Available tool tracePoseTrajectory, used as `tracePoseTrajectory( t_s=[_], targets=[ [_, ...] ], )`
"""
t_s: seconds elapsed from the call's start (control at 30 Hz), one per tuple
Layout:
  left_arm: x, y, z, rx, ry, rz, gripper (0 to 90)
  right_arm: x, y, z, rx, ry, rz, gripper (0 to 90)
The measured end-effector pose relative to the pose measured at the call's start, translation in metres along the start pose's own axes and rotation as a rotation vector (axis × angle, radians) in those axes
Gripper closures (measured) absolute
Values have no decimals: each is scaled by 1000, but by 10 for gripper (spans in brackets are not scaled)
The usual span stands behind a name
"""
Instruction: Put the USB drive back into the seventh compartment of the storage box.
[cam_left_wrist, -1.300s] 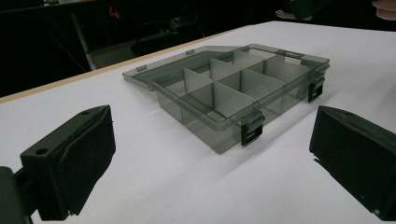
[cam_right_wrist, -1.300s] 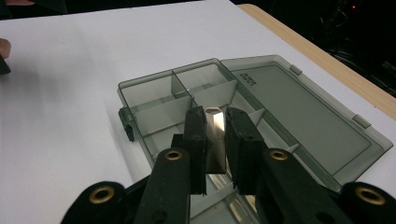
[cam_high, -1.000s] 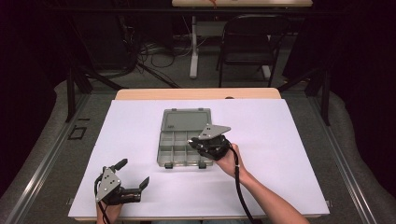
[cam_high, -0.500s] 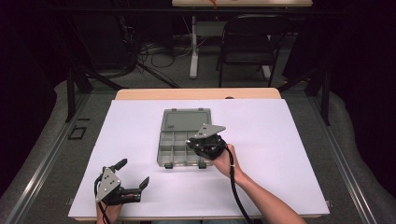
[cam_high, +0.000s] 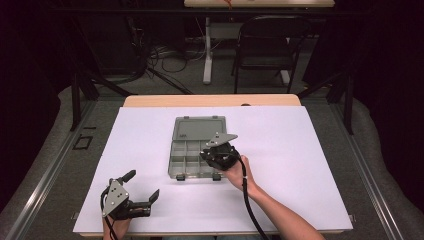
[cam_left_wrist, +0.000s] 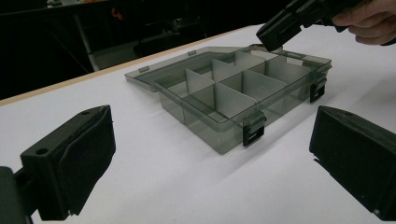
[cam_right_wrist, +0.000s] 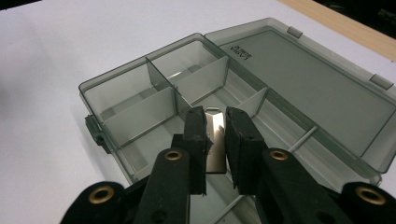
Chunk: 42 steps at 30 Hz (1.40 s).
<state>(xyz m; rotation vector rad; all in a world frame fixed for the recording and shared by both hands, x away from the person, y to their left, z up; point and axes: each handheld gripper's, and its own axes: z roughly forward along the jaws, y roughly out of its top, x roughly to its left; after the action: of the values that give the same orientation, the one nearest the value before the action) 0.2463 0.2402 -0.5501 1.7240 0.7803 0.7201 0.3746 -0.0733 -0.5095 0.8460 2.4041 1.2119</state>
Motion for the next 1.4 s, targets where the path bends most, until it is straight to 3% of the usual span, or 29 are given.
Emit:
tracePoseTrajectory(
  t_s=[0.83, 0.97, 1.17, 1.4],
  targets=[
    [0, 0, 0, 2, 1, 2, 7, 6, -10, 10, 73, -13, 28, 785],
    [0, 0, 0, 0, 2, -2, 7, 4, -9, 9, 88, -9, 36, 606],
    [0, 0, 0, 4, 2, 5, 8, -3, -9, -4, 67, 13, 50, 366],
    [0, 0, -1, 3, 4, 2, 8, -10, -10, -21, 51, 55, 48, 159]
  ],
)
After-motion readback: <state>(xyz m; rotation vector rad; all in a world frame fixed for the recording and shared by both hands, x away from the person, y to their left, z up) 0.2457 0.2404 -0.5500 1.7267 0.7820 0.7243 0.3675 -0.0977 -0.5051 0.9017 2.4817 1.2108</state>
